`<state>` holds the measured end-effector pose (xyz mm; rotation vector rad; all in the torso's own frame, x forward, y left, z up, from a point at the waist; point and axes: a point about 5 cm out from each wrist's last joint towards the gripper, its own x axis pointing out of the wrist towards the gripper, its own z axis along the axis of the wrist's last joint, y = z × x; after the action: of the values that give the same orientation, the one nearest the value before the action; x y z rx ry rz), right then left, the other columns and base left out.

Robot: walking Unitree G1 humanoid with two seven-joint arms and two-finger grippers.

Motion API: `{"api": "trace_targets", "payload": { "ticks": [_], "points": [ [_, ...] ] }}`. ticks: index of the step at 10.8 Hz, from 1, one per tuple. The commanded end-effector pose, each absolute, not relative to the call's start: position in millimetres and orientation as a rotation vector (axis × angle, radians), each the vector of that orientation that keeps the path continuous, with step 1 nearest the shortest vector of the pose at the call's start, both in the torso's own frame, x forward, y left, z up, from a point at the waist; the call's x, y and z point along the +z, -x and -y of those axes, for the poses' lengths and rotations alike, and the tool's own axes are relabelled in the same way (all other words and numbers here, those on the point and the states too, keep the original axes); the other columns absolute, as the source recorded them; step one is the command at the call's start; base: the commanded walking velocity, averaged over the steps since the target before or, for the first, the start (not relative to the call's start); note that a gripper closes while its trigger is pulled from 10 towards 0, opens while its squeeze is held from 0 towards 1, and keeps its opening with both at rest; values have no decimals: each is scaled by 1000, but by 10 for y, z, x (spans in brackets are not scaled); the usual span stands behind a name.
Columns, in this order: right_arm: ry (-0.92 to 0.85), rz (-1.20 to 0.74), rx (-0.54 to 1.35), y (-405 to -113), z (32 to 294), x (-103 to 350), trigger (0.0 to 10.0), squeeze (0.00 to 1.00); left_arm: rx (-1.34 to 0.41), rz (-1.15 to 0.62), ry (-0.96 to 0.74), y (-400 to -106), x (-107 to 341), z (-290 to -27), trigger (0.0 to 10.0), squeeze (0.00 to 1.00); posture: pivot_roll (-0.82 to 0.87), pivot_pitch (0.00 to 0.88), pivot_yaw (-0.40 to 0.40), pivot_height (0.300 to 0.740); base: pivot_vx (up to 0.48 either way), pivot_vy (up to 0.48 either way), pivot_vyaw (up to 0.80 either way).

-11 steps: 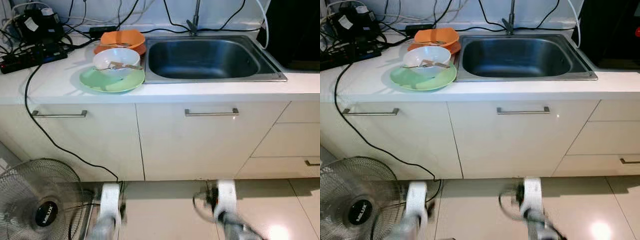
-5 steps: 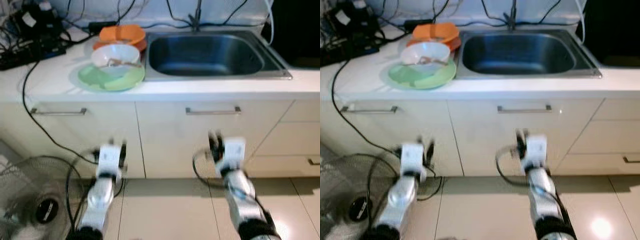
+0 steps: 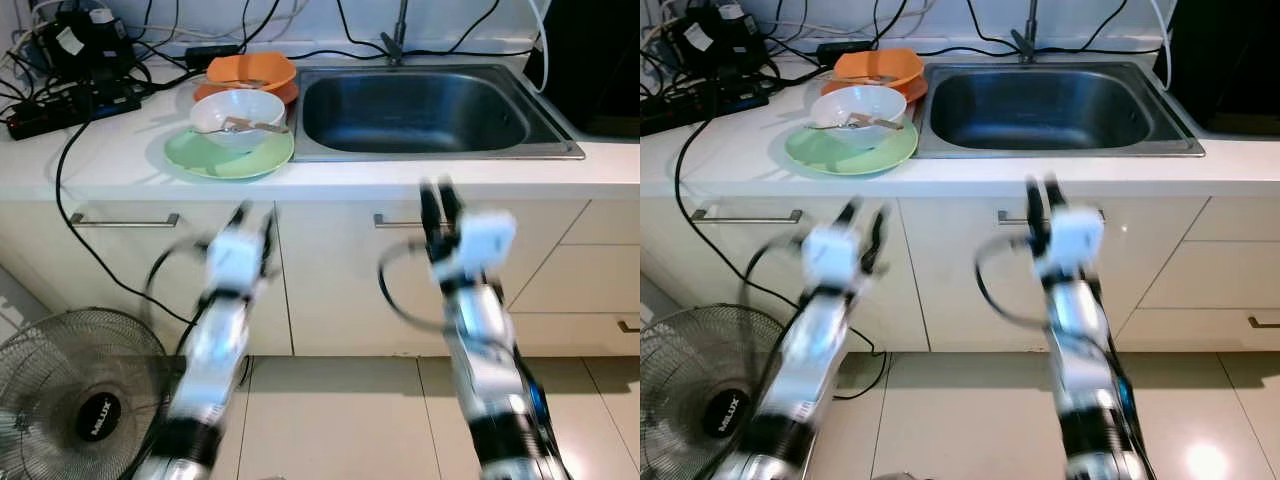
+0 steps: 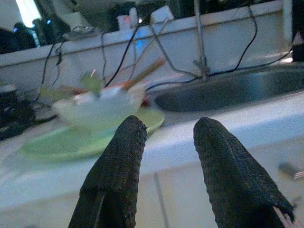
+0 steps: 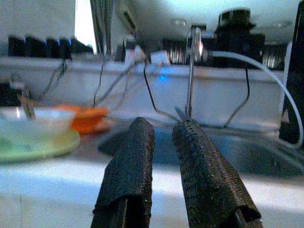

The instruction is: Kitchen organization

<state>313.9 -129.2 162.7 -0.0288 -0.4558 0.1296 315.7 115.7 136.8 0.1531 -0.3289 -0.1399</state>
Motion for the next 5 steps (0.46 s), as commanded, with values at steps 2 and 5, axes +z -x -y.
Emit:
{"api": "trace_targets", "payload": {
  "ticks": [2,5],
  "points": [
    [-14,450,120,-3218,1208,1687,10000,1000,-138,352,-94,-3277,1555,-1046,10000,1000,58,0,73,740,0,0,0],
    [-38,433,163,-3242,1040,1735,10000,1000,-179,423,-55,-3306,1744,-870,10000,1000,56,0,68,740,0,0,0]
  ]
}}
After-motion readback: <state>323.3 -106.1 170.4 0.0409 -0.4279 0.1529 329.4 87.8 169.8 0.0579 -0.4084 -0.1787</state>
